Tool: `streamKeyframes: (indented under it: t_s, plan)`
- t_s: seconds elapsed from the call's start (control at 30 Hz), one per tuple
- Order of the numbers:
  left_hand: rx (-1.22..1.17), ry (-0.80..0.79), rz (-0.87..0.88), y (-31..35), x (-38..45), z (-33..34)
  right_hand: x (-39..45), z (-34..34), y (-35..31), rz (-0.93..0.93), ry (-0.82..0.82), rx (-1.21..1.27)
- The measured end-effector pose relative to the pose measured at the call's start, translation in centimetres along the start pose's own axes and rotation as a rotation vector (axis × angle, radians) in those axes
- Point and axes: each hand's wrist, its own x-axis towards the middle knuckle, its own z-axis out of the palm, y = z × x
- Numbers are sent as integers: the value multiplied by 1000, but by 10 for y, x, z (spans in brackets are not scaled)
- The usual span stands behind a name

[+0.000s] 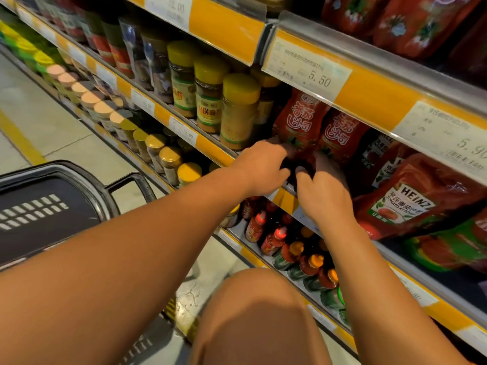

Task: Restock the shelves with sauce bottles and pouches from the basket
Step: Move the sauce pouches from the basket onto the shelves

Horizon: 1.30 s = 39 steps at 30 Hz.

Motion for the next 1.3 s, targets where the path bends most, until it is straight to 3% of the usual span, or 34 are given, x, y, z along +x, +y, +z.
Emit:
streamKeyframes:
  t_s: [0.23, 0.57, 0.77, 1.0, 1.3]
  plan:
    - [-252, 240, 18, -28, -92, -43, -53, -13, -47, -247, 54, 113]
    - [-277, 307, -317, -135, -301, -135, -128, 1, -174, -526, -295, 186]
    - [-269, 334, -543, -197, -419, -168, -164, 33, -265, -694, -550, 33]
    - [-513, 444, -819, -251, -510, -122, -194, 115, -330, -749, -820, -156]
    - [-590, 221, -1014, -302, -520, -55, -193, 215, -338, -586, -992, -300]
